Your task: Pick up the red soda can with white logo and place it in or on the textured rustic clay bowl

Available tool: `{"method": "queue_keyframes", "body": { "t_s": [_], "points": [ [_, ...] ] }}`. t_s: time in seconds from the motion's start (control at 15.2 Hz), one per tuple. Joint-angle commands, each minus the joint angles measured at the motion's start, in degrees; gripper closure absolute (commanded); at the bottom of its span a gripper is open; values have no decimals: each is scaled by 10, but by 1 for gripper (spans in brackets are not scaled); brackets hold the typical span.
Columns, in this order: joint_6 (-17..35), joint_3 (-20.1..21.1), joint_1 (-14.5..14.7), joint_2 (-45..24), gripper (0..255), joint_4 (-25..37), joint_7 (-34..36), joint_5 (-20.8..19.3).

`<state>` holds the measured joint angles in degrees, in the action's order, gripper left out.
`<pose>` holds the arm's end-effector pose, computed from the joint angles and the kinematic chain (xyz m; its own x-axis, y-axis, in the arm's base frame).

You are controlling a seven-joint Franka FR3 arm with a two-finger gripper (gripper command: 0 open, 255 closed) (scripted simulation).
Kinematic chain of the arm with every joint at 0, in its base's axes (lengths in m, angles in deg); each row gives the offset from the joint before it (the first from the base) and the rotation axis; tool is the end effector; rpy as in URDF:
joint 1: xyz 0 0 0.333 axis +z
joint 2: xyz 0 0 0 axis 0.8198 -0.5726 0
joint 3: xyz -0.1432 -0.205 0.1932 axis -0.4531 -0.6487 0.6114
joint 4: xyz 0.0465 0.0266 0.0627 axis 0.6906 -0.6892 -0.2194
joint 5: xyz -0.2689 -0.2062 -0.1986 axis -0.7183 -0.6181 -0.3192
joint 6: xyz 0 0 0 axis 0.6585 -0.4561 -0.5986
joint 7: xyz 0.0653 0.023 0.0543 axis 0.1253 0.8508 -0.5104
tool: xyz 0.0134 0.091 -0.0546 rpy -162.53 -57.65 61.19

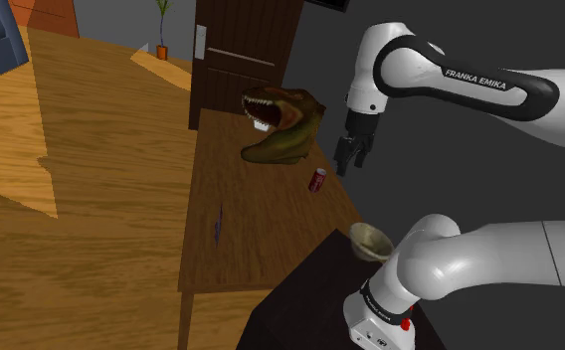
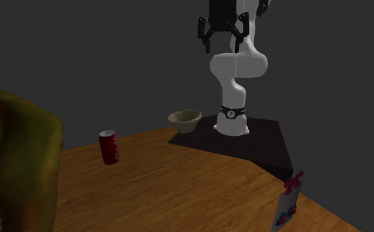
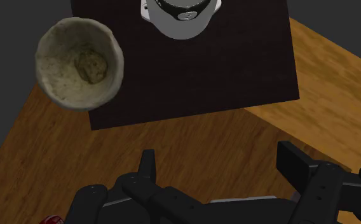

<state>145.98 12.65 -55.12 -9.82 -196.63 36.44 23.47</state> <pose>0.2983 -0.0266 0.5370 0.9685 -0.0935 -0.2309 -0.0932 -0.9956 0.0120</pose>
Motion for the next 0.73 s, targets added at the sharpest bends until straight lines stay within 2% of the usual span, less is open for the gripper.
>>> {"method": "queue_keyframes", "body": {
  "t_s": [0.0,0.66],
  "points": [
    [0,0,0,0,0,0,0,0],
    [171,-96,-40,-119,0,-21,-76,-53]
  ]
}}
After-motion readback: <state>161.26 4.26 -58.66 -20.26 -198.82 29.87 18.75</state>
